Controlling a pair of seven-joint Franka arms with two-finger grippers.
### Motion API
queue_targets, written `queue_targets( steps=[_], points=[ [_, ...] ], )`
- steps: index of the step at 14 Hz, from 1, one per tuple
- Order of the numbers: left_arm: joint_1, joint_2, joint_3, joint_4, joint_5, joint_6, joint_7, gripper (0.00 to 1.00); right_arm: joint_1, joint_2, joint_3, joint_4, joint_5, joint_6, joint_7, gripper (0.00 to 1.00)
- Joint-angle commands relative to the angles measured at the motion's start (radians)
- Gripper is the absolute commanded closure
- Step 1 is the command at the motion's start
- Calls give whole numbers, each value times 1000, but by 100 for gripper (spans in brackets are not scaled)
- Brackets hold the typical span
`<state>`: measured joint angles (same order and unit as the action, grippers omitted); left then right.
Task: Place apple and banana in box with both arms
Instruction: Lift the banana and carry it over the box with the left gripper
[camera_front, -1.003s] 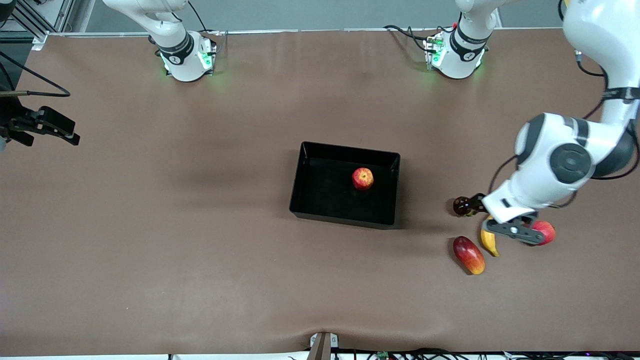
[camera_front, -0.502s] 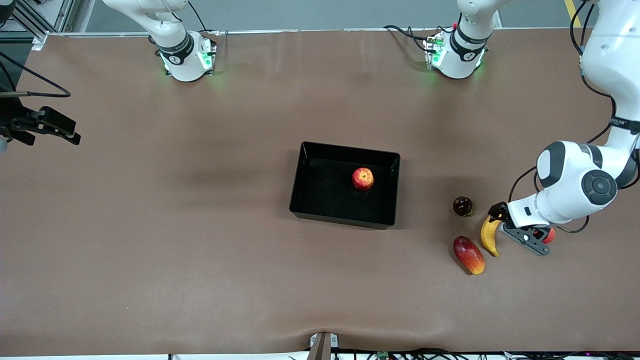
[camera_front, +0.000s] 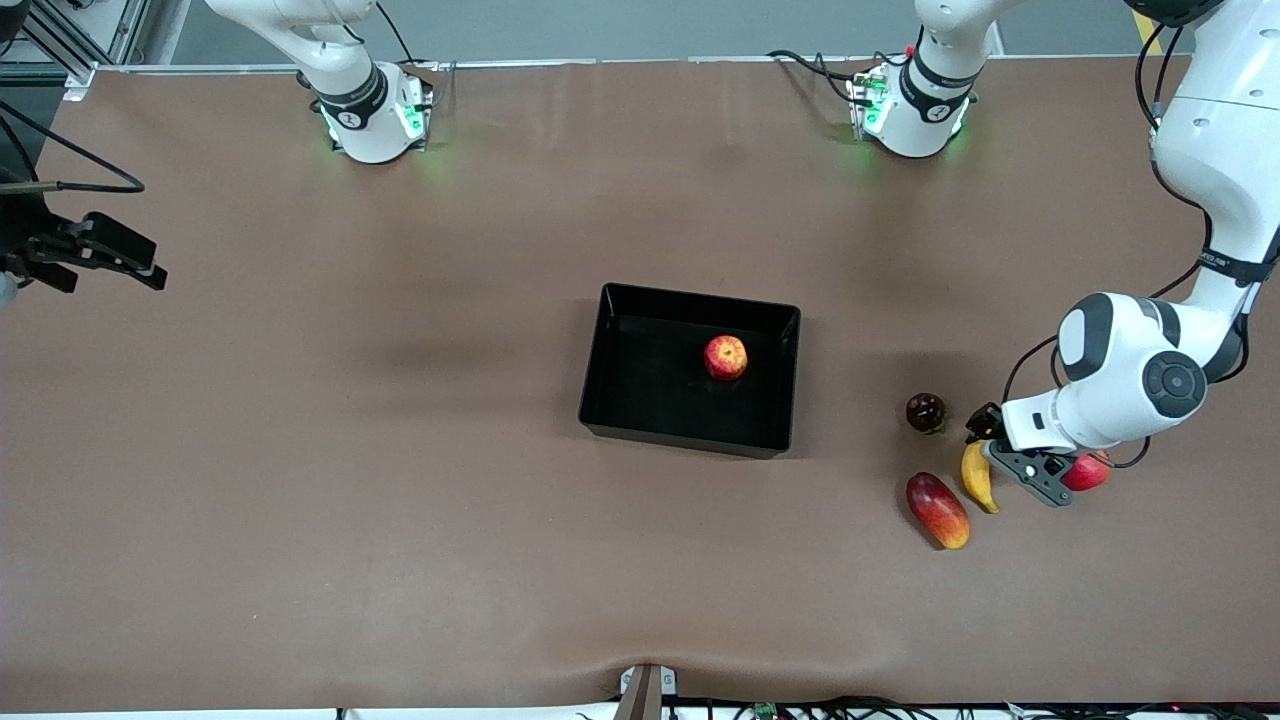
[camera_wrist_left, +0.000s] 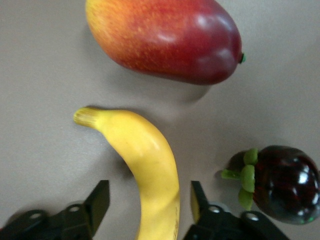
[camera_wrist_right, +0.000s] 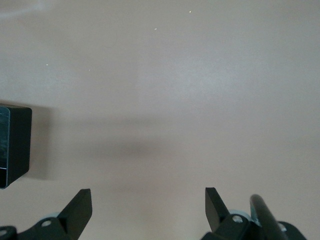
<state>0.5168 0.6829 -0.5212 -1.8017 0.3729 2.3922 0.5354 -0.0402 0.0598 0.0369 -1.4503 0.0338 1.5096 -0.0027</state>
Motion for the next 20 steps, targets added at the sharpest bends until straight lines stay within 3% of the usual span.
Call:
queue_targets(
  steps=[1,4,6,8,12,17,20],
  points=[
    [6,-17,-5,-37,29,13,-8,36,-12,-24,5,-21,15,6,-2,0],
    [8,-16,0,-62,49,54,-11,41,-12,-23,5,-21,15,6,-2,0],
    [6,-6,6,-62,66,65,-11,65,-12,-23,5,-21,15,6,-2,0],
    [5,-12,6,-62,70,65,-18,100,-12,-23,5,-21,15,4,-2,0],
    [2,-78,-13,-65,70,39,-127,100,-15,-23,5,-21,17,4,-2,0],
    [3,-180,-144,-21,57,-143,-293,100,-21,-23,5,-21,20,4,0,0],
    [-7,-177,-273,68,55,-301,-488,100,-23,-21,5,-21,20,4,-2,0]
  ],
)
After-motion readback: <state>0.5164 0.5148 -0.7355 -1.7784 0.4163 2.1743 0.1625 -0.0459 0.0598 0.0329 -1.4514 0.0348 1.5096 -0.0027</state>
